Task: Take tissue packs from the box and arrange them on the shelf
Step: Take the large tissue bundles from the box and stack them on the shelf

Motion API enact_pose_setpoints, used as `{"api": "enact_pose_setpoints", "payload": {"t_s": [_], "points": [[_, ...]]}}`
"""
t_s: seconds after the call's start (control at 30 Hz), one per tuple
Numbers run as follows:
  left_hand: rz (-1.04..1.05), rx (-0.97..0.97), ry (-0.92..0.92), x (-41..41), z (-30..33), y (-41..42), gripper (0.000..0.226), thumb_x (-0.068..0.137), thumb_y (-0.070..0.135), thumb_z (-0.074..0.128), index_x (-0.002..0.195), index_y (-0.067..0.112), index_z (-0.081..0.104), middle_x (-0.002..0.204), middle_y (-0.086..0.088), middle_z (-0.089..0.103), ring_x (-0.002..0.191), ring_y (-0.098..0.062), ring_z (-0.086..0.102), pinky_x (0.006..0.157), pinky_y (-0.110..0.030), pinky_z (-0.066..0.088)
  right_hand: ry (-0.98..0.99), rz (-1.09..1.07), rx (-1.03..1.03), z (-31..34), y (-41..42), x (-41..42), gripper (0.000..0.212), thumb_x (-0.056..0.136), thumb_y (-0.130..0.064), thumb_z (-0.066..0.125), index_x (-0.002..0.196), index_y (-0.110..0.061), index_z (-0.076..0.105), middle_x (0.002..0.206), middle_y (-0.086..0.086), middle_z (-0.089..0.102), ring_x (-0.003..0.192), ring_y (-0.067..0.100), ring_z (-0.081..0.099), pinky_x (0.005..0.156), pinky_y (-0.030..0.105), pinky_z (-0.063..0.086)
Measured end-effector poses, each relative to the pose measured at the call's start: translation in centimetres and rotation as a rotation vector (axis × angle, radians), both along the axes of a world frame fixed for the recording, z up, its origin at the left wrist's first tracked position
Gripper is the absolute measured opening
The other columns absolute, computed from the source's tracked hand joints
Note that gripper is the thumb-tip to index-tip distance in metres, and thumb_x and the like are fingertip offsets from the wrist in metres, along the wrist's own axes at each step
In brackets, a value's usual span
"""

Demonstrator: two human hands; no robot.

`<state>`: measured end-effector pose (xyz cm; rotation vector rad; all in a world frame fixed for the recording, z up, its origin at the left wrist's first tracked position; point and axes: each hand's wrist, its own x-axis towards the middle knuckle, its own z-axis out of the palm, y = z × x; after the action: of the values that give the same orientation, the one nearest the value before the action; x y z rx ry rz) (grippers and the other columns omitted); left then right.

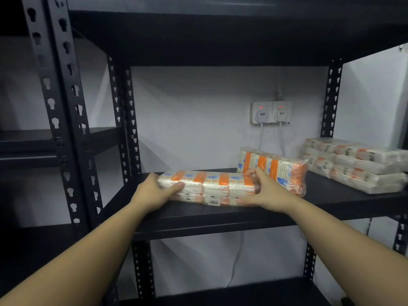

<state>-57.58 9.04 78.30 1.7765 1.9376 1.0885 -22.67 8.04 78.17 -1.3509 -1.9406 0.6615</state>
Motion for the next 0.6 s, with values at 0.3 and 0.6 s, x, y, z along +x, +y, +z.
{"api": "enact_pose_setpoints", "payload": {"t_s": [0.3,0.6], "points": [[-0.086,0.1,-0.09,-0.8,-0.1,0.8,0.092,0.052,0.082,0.083,0.122,0.023,0.071,0.103,0.008,0.077,0.095,-0.013,0.072,0.083,-0.033,0.058,0.052,-0.1,0.042,-0.8,-0.9,-0.3,0.095,0.07,-0.043,0.093,0.145,-0.037,0.034,0.134,-0.014,0.053,0.118,0.01,0.06,0.088,0.023,0.053],[-0.309,0.145,-0.389,-1.8,-0.2,0.9,0.05,0.061,0.046,0.096,0.099,0.017,0.08,0.092,-0.01,0.079,0.087,-0.029,0.078,0.084,-0.047,0.064,0.202,-0.095,0.014,0.3,-1.9,0.4,0.09,0.068,-0.029,0.096,0.144,-0.029,0.047,0.138,-0.008,0.058,0.117,0.01,0.062,0.09,0.036,0.062]]}}
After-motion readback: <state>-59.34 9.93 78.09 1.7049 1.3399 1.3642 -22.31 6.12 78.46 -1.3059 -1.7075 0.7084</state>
